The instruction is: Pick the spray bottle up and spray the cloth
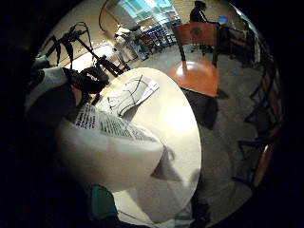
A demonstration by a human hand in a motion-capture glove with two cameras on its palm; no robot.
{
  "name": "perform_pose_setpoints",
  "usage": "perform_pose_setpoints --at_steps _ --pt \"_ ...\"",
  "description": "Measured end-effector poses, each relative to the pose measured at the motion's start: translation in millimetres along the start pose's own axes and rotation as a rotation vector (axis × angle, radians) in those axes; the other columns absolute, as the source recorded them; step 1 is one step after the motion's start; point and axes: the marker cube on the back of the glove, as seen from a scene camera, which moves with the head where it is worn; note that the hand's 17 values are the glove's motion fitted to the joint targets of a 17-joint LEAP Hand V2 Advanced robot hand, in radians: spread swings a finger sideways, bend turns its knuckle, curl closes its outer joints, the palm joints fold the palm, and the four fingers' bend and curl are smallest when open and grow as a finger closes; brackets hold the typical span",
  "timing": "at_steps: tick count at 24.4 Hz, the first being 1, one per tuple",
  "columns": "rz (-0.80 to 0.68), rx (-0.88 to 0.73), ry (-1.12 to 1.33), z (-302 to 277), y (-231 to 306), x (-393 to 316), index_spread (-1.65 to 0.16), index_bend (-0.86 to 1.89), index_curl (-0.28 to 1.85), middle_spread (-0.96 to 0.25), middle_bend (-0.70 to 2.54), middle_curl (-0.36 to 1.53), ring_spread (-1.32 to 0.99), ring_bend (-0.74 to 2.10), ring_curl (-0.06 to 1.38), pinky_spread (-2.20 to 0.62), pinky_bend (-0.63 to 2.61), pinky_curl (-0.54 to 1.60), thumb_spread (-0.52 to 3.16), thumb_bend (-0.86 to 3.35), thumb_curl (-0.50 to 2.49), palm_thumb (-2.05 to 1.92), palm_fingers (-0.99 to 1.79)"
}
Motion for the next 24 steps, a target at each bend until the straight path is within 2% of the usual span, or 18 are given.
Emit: perform_pose_setpoints --at_steps 4,9,17,24 --pt "-0.092 -0.063 0.062 -10 -7 -35 -0.21 0.22 0.48 -0.12 0.46 0.5 -0.11 0.38 0.39 0.05 0.28 0.34 0.34 -0.02 0.61 1.1 1.22" --pt "-0.193 -0.285 0.212 -9 -3 -80 -0.21 0.22 0.5 -0.12 0.46 0.51 -0.12 0.39 0.39 0.03 0.29 0.35 0.31 -0.03 0.64 1.1 1.23" --pt "-0.409 -0.456 0.469 49 6 -121 -0.2 0.23 0.53 -0.12 0.46 0.51 -0.12 0.39 0.4 0.01 0.29 0.35 0.27 -0.03 0.67 1.08 1.24" --pt "-0.334 -0.563 0.625 60 15 -128 -0.2 0.23 0.55 -0.13 0.46 0.52 -0.12 0.4 0.4 0.0 0.29 0.36 0.25 -0.03 0.7 1.08 1.23"
